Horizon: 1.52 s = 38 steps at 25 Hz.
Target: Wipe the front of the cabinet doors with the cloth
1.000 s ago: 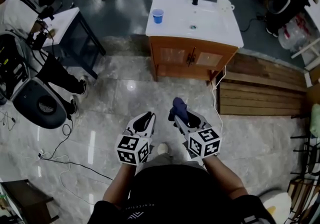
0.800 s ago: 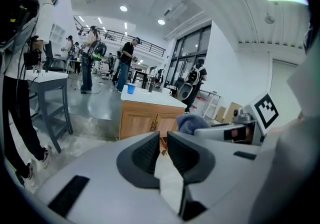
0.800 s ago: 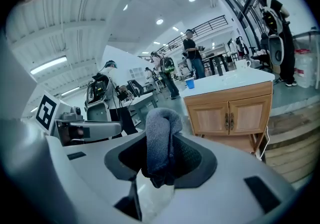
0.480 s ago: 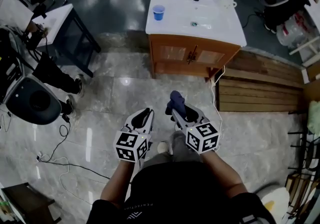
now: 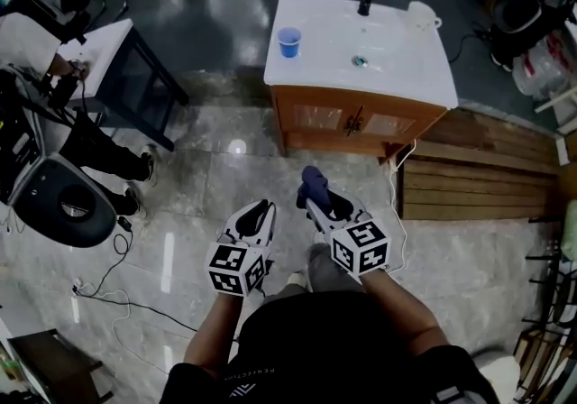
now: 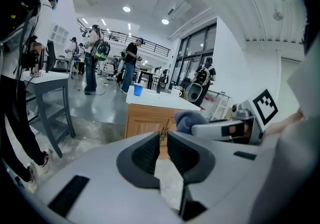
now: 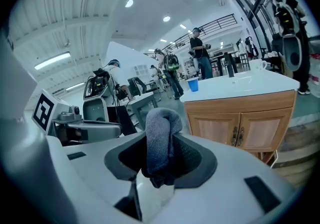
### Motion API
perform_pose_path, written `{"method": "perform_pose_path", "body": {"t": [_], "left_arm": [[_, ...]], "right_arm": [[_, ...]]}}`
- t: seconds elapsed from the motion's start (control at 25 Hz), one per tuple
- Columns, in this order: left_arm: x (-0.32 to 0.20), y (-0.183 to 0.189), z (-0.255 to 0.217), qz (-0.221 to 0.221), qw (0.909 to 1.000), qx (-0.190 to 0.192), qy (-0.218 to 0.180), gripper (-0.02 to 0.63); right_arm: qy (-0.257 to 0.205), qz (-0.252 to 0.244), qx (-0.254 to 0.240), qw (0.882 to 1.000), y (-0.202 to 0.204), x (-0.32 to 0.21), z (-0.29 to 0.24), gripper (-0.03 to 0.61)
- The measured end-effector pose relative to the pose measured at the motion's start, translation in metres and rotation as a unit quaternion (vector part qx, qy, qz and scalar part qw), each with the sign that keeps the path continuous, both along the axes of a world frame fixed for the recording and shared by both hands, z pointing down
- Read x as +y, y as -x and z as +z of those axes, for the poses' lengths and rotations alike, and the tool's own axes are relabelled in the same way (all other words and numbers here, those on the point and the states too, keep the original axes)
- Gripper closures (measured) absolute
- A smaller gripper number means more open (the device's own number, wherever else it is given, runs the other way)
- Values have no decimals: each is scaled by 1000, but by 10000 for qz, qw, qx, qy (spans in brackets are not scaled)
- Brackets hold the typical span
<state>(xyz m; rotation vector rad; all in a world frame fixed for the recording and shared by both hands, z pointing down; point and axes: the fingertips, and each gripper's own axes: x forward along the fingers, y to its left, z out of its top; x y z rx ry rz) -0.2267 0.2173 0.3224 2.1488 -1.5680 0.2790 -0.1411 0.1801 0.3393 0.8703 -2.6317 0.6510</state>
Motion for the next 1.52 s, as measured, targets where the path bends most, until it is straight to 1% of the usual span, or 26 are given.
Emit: {"method": "perform_pose_path", "body": {"t": [0.12, 0.32, 0.4, 0.56, 0.76, 0.92, 1.08, 1.2, 1.28, 1.4, 1.52], "left_arm": [[-26, 0, 5, -70, 10000, 29, 25, 565], [-61, -8, 14, 34, 9999, -62, 80, 565], [-75, -7, 18, -40, 9999, -100, 115, 565], [-104, -10, 27, -123, 9997, -46, 224, 565], [-137, -20, 35, -43, 9996, -158, 228, 565], [-153, -22, 45, 5, 9996, -161, 240, 565], [-163, -9, 63, 86, 9991, -203, 367, 565], [-169, 5, 77, 139, 9987, -110, 488, 565], [-173, 12, 83, 263, 9983, -65, 508, 565], [-179, 26, 92, 512, 9972, -104, 527, 565], [-187, 46, 99, 655, 9964, -73, 524, 566]], "right_arm": [[60, -114, 60, 9999, 2, -24, 9, 426], [193, -215, 69, 9996, 3, -58, 21, 426], [201, -261, 88, 9994, 2, -72, 24, 426], [195, -314, 116, 9993, 0, -100, 29, 425], [181, -453, 160, 9987, -2, -122, 41, 425], [289, -407, 219, 9985, -2, -135, 60, 425], [428, -283, 191, 9985, 9, -148, 76, 425], [414, -188, 260, 9986, 21, -158, 89, 425], [382, -79, 296, 9988, 30, -168, 95, 425], [385, 145, 265, 9988, 49, -182, 103, 425], [336, 223, 290, 9988, 71, -191, 108, 426]]}}
